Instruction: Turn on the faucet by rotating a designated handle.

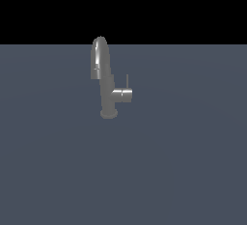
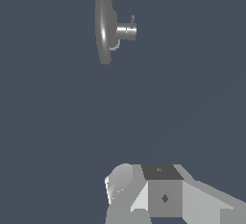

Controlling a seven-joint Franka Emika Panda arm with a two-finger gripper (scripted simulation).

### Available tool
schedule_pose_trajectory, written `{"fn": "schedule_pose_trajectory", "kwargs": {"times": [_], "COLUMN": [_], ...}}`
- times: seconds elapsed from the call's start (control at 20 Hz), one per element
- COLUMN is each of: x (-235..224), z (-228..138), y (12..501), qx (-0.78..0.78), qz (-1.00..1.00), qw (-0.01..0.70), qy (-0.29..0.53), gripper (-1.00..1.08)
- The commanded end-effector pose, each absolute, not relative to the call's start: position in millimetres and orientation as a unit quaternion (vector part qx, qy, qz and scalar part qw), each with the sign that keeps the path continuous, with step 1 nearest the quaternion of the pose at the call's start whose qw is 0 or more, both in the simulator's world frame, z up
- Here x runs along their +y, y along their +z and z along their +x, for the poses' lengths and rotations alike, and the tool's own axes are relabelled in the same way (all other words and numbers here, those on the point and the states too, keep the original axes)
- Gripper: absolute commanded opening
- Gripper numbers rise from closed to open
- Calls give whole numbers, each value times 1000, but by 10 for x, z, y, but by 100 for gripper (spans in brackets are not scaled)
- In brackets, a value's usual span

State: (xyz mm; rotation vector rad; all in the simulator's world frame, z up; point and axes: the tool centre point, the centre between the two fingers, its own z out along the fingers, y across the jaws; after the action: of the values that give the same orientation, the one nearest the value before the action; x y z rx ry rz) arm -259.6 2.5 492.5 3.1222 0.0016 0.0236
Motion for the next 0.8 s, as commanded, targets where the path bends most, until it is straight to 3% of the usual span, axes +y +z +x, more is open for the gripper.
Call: {"fn": "schedule_pose_trajectory", "kwargs": {"times": [0.0,0.75], "x": [25,69], "z": [-2596,-2286], "y": [4925,4872], "qx": [1,-37], "qz": [1000,999], "qw": [10,-27], "qy": [8,-29], "gripper": [-100,-100]}}
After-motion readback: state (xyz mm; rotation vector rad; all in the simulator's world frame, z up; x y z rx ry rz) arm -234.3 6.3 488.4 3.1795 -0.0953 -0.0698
